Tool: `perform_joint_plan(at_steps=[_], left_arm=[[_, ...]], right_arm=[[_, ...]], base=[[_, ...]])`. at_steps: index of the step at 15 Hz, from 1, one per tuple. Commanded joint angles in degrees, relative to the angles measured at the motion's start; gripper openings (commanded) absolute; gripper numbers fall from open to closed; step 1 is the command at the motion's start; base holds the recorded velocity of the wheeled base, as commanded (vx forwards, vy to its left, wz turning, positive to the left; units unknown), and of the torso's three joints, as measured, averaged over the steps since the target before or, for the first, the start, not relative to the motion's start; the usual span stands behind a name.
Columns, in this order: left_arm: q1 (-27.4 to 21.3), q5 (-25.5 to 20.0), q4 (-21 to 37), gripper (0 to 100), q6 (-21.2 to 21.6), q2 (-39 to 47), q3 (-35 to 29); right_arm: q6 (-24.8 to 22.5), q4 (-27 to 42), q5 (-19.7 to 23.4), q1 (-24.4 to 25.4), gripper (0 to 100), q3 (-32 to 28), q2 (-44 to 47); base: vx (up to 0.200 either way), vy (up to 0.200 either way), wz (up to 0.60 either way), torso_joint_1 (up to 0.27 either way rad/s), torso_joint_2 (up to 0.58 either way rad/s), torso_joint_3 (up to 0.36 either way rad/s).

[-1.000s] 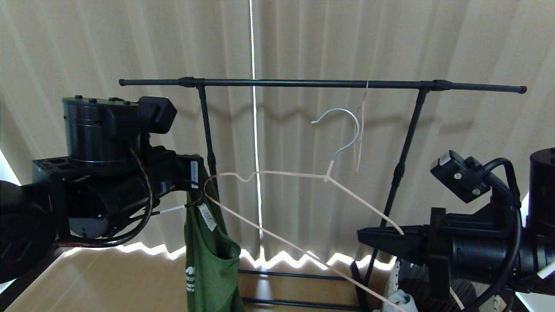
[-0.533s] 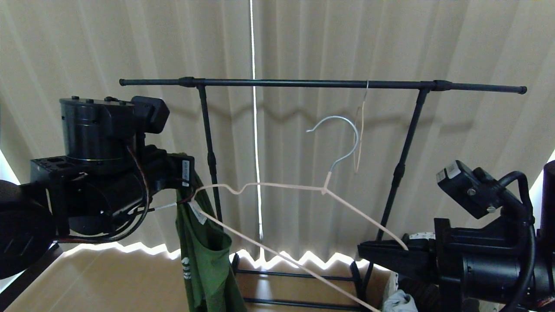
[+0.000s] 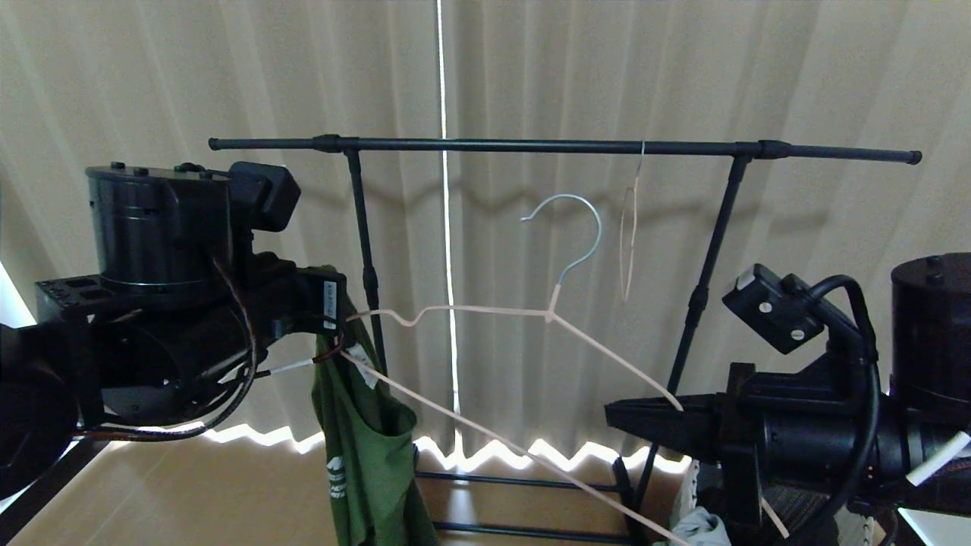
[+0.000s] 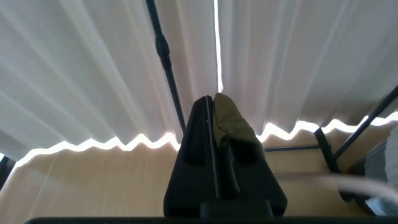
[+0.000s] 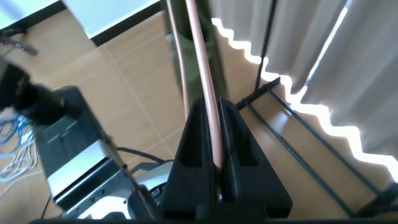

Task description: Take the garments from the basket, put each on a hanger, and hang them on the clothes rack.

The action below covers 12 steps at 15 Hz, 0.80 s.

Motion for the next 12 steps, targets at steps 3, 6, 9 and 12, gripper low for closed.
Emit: perform_joint_plan(at_steps=[3,6,9,12], left_arm=[[0.05,0.37,3.39,0,0.09,-0.70,-0.28],[0.13,0.72,4.19,0,-0.18,-0.35,-0.37],[0.40,0.81,4.80,0,-1.67,-0.09,-1.60],[0.48,0.72,5.50,0,-2.02,0.18,-2.13]], right_arm=[[4.78,-0.01,-2.61,-0.66,0,-3.56,4.68],[5.49,-0.98,-2.69,-0.04,0,-3.39,5.21],[7.24,-1.68,-2.78,3.83,0,-3.04,6.26],[7.95,-2.03,-2.87,5.14,0,-3.56,7.49]], base=[[0.000,0.000,0.00,0.000,0.00,0.000],[0.000,0.000,0.00,0.000,0.00,0.000],[0.000,0.000,0.00,0.000,0.00,0.000],[0.000,0.000,0.00,0.000,0.00,0.000]])
